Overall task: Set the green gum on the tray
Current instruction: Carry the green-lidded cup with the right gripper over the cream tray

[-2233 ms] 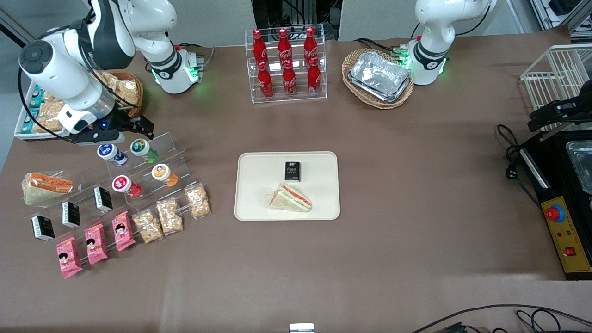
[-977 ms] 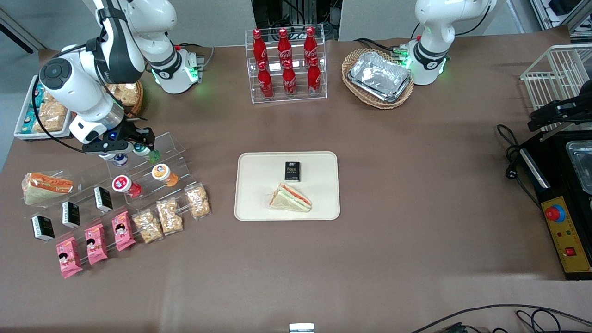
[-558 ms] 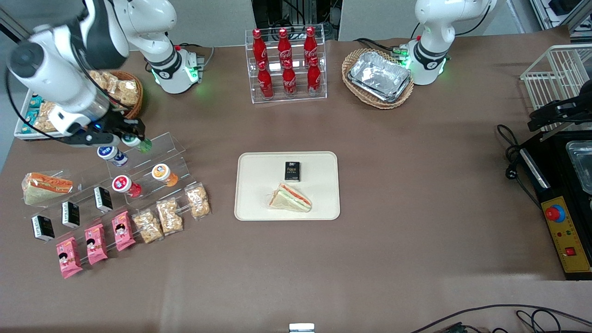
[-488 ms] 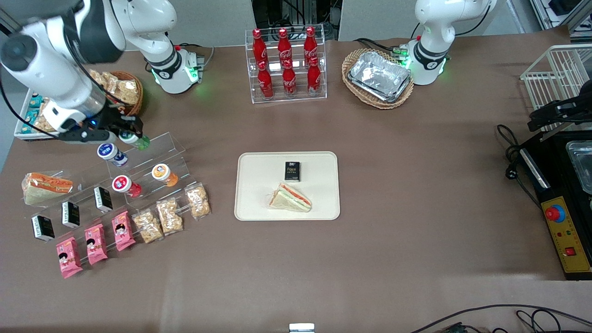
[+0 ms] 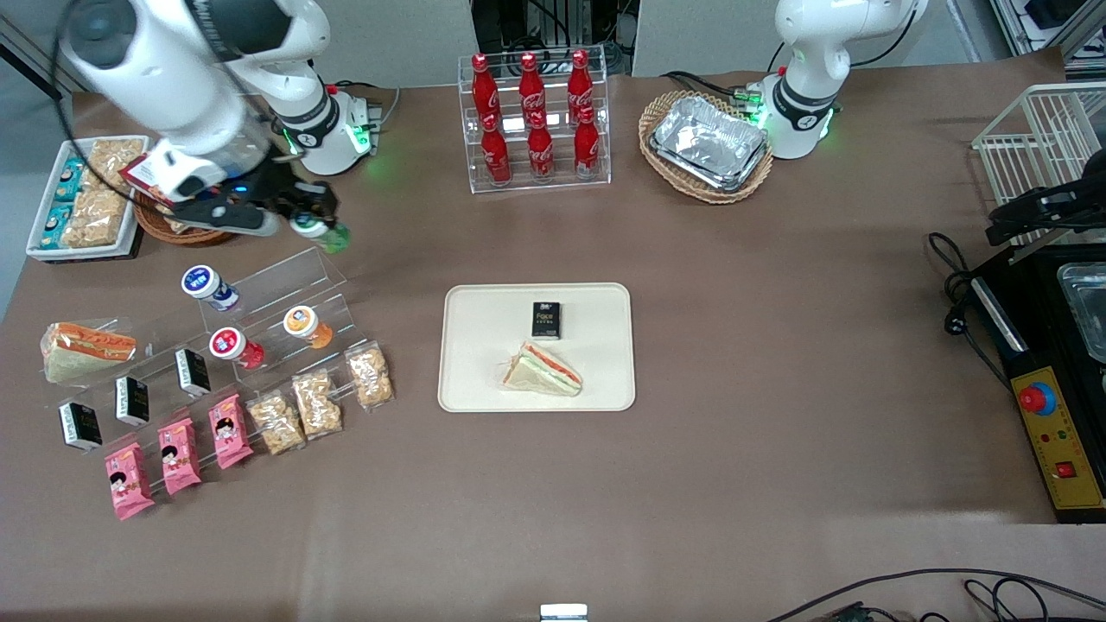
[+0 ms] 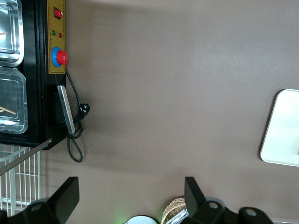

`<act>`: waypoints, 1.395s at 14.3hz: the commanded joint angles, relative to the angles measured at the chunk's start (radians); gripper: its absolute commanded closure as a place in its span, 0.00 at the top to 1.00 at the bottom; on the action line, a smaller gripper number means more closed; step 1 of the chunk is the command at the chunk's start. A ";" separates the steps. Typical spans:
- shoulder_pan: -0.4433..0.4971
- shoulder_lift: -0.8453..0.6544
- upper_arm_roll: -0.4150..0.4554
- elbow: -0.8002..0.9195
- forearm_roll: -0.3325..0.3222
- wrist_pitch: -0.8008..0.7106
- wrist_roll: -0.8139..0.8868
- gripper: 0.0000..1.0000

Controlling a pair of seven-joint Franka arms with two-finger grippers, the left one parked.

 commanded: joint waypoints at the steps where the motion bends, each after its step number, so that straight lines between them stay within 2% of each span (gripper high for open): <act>1: -0.007 0.129 0.099 0.032 0.020 0.121 0.186 0.16; 4: -0.007 0.207 0.162 -0.001 0.005 0.254 0.275 0.15; 8: 0.016 0.287 0.163 -0.076 0.000 0.420 0.279 0.15; 10: 0.022 0.343 0.163 -0.084 -0.041 0.478 0.324 0.14; 13: 0.057 0.422 0.163 -0.084 -0.163 0.534 0.438 0.14; 20: 0.116 0.540 0.162 -0.077 -0.217 0.653 0.562 0.13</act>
